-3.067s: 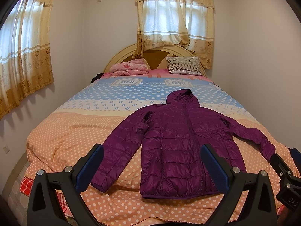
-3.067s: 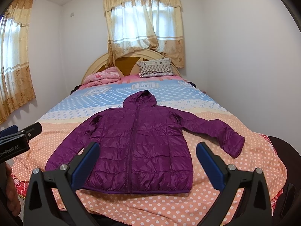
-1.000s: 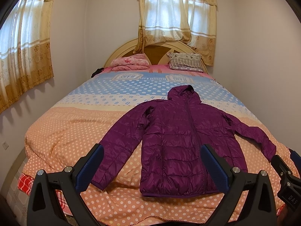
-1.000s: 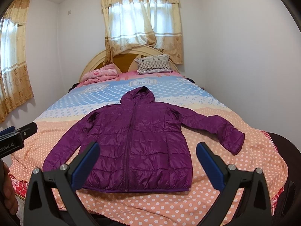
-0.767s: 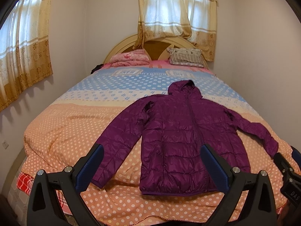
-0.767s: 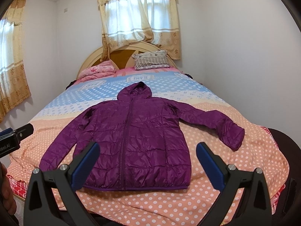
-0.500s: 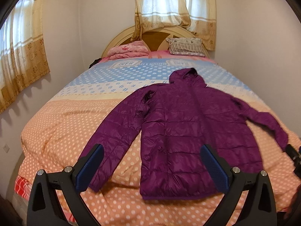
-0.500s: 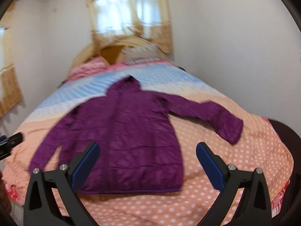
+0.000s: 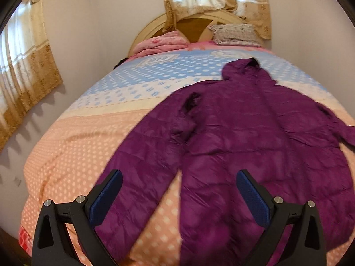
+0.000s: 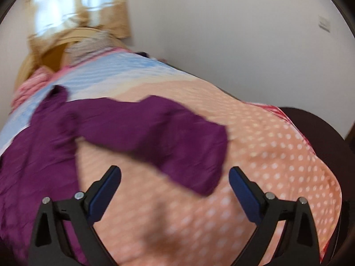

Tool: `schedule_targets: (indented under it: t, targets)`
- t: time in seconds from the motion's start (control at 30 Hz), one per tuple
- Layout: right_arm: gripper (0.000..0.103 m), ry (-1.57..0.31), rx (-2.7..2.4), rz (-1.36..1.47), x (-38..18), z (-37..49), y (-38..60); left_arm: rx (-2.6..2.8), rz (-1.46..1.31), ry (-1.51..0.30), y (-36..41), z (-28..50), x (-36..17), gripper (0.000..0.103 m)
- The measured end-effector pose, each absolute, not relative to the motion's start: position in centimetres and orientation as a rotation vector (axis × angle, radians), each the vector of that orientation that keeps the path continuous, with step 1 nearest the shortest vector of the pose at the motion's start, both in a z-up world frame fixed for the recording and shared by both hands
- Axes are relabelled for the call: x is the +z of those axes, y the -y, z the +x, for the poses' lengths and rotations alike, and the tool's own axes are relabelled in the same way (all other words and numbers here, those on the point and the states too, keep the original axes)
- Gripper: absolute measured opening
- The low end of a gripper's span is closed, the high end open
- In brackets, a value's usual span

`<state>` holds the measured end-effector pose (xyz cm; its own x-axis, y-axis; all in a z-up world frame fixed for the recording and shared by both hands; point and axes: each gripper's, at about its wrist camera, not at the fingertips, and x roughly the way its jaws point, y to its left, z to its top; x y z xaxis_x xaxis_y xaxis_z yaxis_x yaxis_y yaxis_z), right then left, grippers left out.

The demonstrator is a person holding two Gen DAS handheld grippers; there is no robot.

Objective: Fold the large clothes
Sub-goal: 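Grasp the purple jacket's sleeve with the right gripper and fold it across the body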

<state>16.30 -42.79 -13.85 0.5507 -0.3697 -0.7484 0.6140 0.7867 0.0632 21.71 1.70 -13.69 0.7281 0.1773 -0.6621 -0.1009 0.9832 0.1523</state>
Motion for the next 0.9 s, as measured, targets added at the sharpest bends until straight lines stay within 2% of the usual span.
schedule_targets:
  t: [0.03,0.13,0.2,0.23,0.3,0.37,0.63,0.8,0.9]
  targets:
    - [0.087,-0.807,-0.609,0.372,-14.3,16.7,44.1,0.163,0.111,-0.742,-1.9,22.2,-13.8,0.102]
    - [0.079,-0.856,-0.631,0.408,-16.0,17.8,46.5,0.205,0.120,-0.744,-2.9,23.9,-14.2,0.102]
    - [0.057,-0.902,-0.609,0.431,-17.0,18.4,46.9,0.226,0.130,-0.744,-3.5,24.6,-14.4,0.102]
    - [0.032,-0.930,-0.593,0.440,-17.7,18.7,47.0,0.231,0.134,-0.745,-3.8,24.8,-14.5,0.102]
    - [0.019,-0.919,-0.582,0.443,-17.5,18.4,47.1,0.240,0.145,-0.741,-4.2,25.1,-14.5,0.102]
    - [0.012,-0.904,-0.586,0.456,-16.9,17.9,47.7,0.254,0.165,-0.736,-5.0,25.7,-14.6,0.102]
    - [0.009,-0.741,-0.652,0.254,-9.5,19.6,47.2,0.378,0.199,-0.702,-10.3,28.6,-13.5,0.102]
    - [0.008,-0.602,-0.534,0.049,-2.9,23.8,38.8,0.422,0.185,-0.684,-12.7,29.3,-12.7,0.102]
    - [0.008,-0.563,-0.418,-0.039,-1.4,26.5,33.0,0.429,0.185,-0.684,-13.2,29.0,-13.0,0.102]
